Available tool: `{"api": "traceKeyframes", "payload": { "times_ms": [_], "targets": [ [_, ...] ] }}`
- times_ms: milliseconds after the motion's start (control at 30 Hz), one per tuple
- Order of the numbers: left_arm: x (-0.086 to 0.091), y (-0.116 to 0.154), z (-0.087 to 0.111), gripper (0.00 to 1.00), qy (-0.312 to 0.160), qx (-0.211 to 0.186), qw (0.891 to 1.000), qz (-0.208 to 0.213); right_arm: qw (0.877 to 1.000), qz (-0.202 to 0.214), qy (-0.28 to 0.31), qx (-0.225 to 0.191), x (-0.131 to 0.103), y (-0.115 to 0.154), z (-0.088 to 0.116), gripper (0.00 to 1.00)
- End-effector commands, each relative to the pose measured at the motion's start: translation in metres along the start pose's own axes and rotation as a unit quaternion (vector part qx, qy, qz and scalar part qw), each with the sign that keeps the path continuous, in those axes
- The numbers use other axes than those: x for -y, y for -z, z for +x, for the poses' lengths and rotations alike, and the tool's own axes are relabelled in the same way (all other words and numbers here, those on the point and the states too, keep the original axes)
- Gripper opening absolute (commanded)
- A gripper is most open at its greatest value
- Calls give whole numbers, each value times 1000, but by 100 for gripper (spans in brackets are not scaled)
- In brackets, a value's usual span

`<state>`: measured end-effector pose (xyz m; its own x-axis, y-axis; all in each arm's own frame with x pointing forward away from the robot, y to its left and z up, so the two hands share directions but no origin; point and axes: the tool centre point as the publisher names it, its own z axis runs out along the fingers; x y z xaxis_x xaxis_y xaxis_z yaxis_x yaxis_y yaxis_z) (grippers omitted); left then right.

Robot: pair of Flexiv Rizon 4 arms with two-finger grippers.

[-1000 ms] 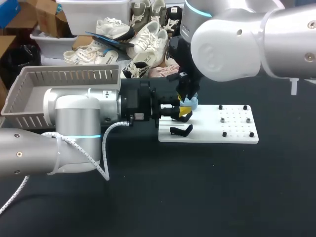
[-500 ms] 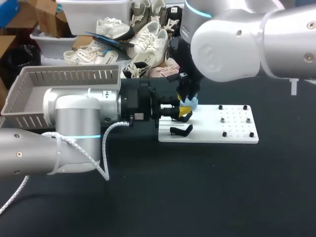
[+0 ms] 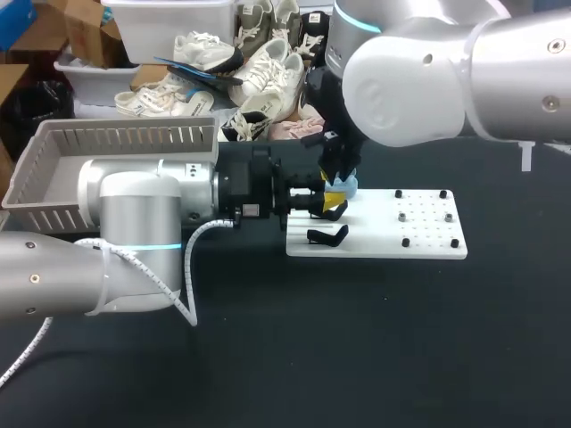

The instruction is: Pick up each earbud case from the left stands, insert the matching earbuds, close the lid, and place the case in the box.

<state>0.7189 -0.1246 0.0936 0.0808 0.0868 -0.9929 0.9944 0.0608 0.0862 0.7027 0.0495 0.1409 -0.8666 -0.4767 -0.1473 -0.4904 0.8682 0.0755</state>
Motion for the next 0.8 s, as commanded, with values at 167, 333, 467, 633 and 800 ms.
{"api": "traceKeyframes", "payload": {
  "times_ms": [167,333,467,633,800],
  "targets": [
    [1,0,0,0,0,0,1000,-2,1000,1,0,-5,0,-4,-2,0],
    [1,0,0,0,0,0,1000,-2,1000,2,0,-10,0,-7,-2,0],
    [1,0,0,0,0,0,1000,-2,1000,4,2,-13,1,-8,-3,0],
    [1,0,0,0,0,0,1000,-2,1000,15,10,-14,4,-6,-4,0],
    [1,0,0,0,0,0,1000,-2,1000,21,14,-16,7,-6,-3,0]
  ]
}}
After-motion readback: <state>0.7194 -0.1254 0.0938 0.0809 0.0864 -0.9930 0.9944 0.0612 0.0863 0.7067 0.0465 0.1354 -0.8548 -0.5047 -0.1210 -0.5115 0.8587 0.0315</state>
